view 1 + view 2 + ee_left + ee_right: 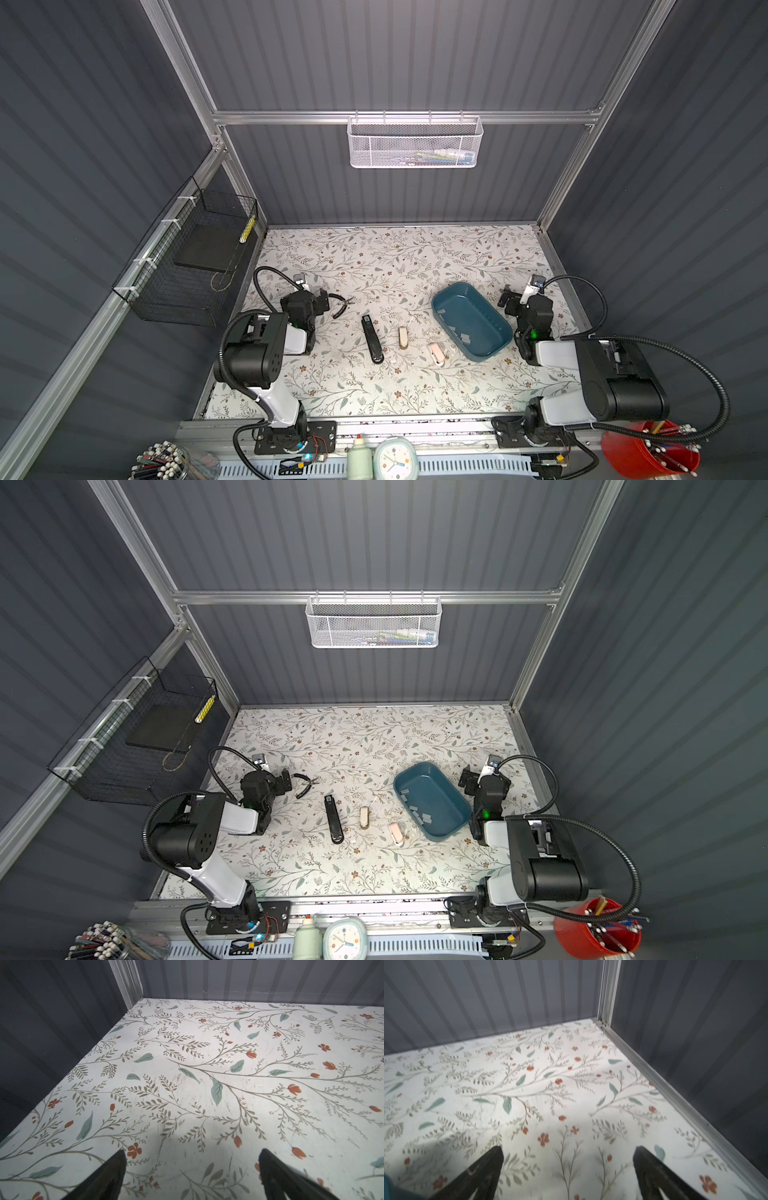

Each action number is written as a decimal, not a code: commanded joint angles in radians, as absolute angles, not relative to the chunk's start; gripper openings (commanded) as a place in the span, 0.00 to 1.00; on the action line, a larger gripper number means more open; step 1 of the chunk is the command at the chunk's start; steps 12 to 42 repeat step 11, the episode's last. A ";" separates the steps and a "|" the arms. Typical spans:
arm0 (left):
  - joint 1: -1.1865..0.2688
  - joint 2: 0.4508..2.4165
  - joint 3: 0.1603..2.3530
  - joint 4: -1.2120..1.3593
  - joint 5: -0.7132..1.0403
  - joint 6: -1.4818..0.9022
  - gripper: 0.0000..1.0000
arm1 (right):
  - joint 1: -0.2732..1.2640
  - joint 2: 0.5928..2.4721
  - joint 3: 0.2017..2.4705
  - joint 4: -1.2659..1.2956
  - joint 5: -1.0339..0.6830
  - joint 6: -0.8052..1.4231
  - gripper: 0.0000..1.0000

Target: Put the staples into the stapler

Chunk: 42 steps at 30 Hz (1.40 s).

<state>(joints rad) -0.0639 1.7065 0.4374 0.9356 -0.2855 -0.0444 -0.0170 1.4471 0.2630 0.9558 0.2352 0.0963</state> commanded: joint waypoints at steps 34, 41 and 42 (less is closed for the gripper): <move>-0.066 1.712 0.448 0.949 -0.285 -0.033 1.00 | -0.015 1.463 0.294 1.044 0.222 0.074 0.99; -0.066 1.712 0.448 0.949 -0.285 -0.033 1.00 | -0.015 1.463 0.294 1.044 0.222 0.074 0.99; -0.066 1.712 0.448 0.949 -0.285 -0.033 1.00 | -0.015 1.463 0.294 1.044 0.222 0.074 0.99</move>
